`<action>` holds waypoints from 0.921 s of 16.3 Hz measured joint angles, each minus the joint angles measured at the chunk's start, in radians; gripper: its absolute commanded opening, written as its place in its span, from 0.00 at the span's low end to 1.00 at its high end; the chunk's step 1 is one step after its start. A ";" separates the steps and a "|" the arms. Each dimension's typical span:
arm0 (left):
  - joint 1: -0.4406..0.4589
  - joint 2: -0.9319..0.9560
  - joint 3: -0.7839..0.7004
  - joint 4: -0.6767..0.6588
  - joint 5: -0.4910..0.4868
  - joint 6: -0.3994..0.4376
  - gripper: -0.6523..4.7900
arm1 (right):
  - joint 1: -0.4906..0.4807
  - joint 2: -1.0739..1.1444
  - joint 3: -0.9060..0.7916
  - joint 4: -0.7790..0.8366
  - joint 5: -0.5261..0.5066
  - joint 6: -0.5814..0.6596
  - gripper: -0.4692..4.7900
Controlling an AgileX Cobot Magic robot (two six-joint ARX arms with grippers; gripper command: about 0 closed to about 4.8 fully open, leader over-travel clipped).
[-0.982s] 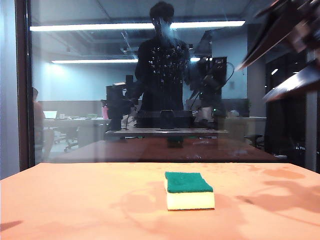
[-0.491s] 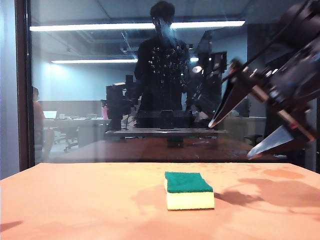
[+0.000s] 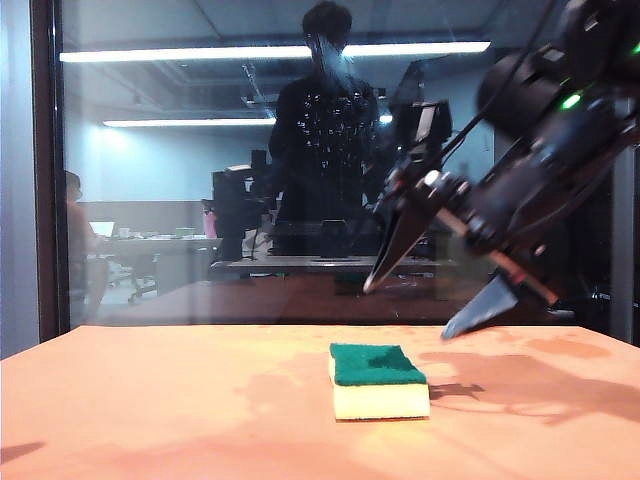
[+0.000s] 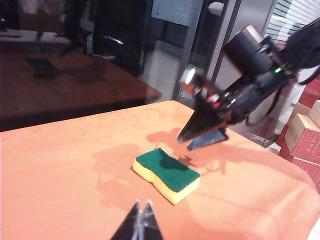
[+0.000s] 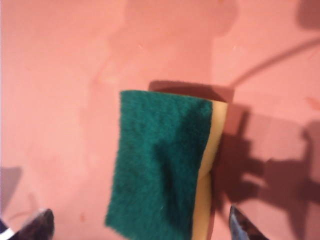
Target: Pick up the sponge from the table, wipe the water off the glass, and finally place the sponge back on the table.
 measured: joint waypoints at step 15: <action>0.000 0.000 0.000 0.000 0.000 0.000 0.11 | 0.038 0.153 0.087 -0.018 0.029 0.003 0.94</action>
